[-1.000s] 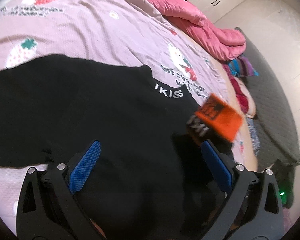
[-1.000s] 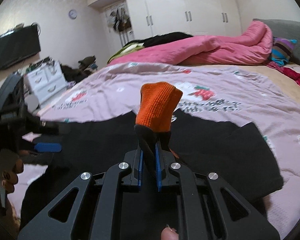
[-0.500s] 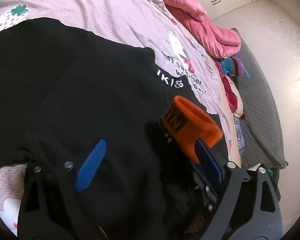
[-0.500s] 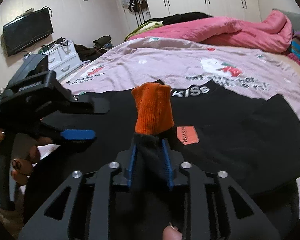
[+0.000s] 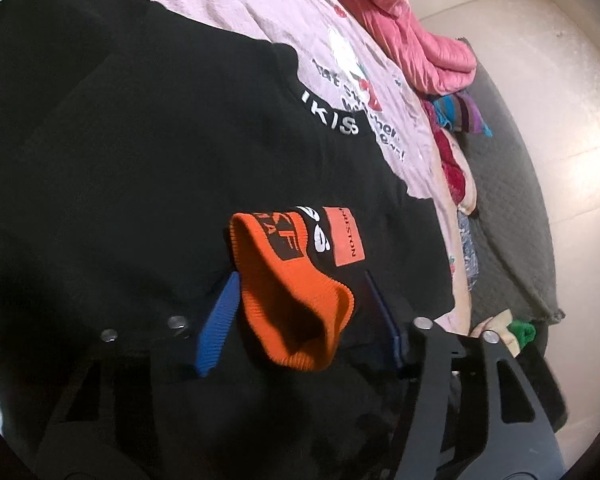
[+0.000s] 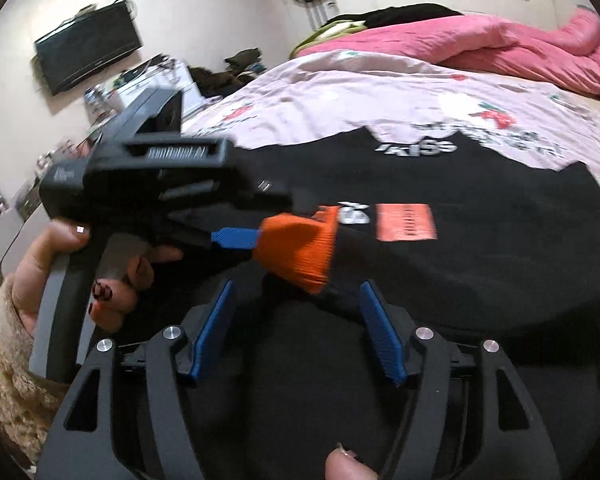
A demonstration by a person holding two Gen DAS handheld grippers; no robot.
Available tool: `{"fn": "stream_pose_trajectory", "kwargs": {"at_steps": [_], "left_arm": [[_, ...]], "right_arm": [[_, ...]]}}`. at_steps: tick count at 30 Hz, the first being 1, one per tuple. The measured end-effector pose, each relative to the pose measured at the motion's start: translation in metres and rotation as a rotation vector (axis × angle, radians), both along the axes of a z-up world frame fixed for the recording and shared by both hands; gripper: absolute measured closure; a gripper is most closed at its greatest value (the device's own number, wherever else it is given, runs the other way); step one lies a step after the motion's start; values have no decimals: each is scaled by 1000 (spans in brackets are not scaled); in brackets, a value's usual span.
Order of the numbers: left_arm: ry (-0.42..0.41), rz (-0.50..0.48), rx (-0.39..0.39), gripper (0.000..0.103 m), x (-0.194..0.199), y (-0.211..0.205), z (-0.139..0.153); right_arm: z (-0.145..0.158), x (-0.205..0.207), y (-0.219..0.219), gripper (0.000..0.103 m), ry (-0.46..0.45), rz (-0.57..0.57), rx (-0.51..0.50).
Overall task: Fold small clothes
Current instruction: 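Lay the orange cuff onto the sweater body with the left tool and open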
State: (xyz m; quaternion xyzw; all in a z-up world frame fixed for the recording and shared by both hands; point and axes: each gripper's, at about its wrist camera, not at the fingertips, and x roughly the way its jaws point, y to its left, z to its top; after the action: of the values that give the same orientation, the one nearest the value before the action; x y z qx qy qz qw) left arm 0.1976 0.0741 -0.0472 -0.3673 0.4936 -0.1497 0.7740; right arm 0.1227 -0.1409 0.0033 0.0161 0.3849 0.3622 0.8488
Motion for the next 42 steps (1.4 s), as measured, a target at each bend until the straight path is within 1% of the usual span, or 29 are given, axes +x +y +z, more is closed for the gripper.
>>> {"fn": "stream_pose_trajectory", "kwargs": {"at_steps": [1, 3, 5, 6, 9, 12, 15, 16, 18, 25, 27, 28, 32, 37, 40, 42], "left_arm": [[-3, -5, 4, 74, 0, -2, 0], [-15, -13, 13, 94, 2, -6, 2], [-47, -14, 36, 95, 2, -6, 10], [-78, -11, 50, 97, 1, -5, 18], [-160, -9, 89, 98, -2, -3, 43], [-264, 16, 158, 98, -13, 4, 78], [-309, 33, 197, 98, -21, 10, 94], [-313, 37, 208, 98, -22, 10, 96], [-304, 41, 200, 98, -23, 13, 94], [-226, 50, 224, 98, -18, 20, 70], [-209, 61, 229, 98, -17, 25, 65], [-205, 63, 237, 98, -18, 28, 65], [-199, 78, 268, 97, -22, 33, 64], [-221, 101, 313, 97, -28, 38, 75], [-230, 95, 333, 97, -29, 33, 77], [-222, 75, 346, 97, -25, 26, 74]], "right_arm": [[3, 2, -8, 40, 3, -21, 12], [8, 6, -24, 40, -3, -60, 32], [15, 10, -39, 40, -15, -98, 53], [17, 12, -45, 40, -21, -118, 59], [24, 19, -65, 40, -39, -173, 81], [28, 25, -81, 40, -58, -227, 86], [28, 30, -90, 39, -53, -263, 91], [27, 32, -91, 39, -52, -272, 89], [25, 35, -93, 39, -53, -297, 73], [16, 43, -92, 39, -68, -349, -13], [15, 45, -93, 38, -64, -356, -16], [14, 46, -94, 35, -61, -357, -17], [13, 46, -95, 34, -64, -369, -36], [12, 48, -96, 34, -54, -377, -39], [12, 49, -95, 34, -53, -375, -41], [12, 49, -92, 34, -51, -369, -44]]}}
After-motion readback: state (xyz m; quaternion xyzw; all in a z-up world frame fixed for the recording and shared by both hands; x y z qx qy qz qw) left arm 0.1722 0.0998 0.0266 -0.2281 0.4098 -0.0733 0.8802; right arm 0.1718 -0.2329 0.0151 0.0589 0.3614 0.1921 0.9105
